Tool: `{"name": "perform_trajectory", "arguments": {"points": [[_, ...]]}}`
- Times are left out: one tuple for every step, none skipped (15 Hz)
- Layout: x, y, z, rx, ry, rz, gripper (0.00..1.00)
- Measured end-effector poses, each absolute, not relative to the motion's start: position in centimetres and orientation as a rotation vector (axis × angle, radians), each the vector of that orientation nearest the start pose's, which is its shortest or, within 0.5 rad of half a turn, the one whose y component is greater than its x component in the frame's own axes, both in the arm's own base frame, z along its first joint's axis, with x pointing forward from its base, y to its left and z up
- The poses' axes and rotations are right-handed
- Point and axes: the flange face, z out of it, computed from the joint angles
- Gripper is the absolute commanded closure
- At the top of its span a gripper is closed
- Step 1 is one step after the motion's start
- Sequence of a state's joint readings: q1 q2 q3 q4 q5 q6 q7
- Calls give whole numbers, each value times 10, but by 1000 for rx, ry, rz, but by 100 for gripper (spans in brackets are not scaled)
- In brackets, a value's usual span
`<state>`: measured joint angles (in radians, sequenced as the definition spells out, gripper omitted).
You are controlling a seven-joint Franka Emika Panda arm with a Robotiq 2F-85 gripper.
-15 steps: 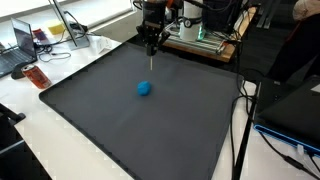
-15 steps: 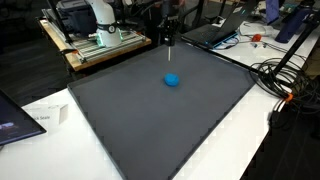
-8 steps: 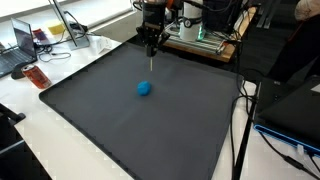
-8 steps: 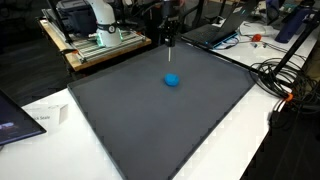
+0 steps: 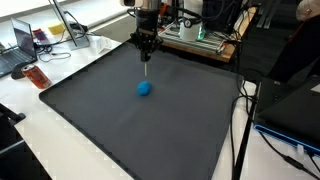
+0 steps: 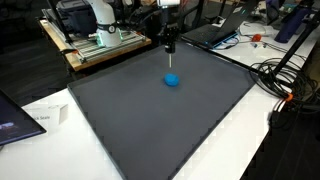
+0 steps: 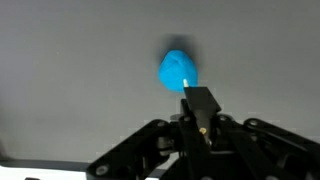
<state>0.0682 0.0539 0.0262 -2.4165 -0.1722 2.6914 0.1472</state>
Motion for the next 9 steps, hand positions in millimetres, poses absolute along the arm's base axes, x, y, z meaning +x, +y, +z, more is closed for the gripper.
{"name": "perform_trajectory", "arguments": {"points": [[511,50,306,-3172,-145,-379,97],[512,48,303,-3163,-142,-383,97],[514,45,300,-3154,-142,-387,97],[516,43,297,-3144,-144,-391,97],[518,42,294,-3137,-145,-390,97],[520,41,292,-3131,-147,-388,97],[522,39,289,-3125,-149,-383,97],[524,38,286,-3122,-152,-379,97],[526,37,284,-3120,-153,-373,97]]}}
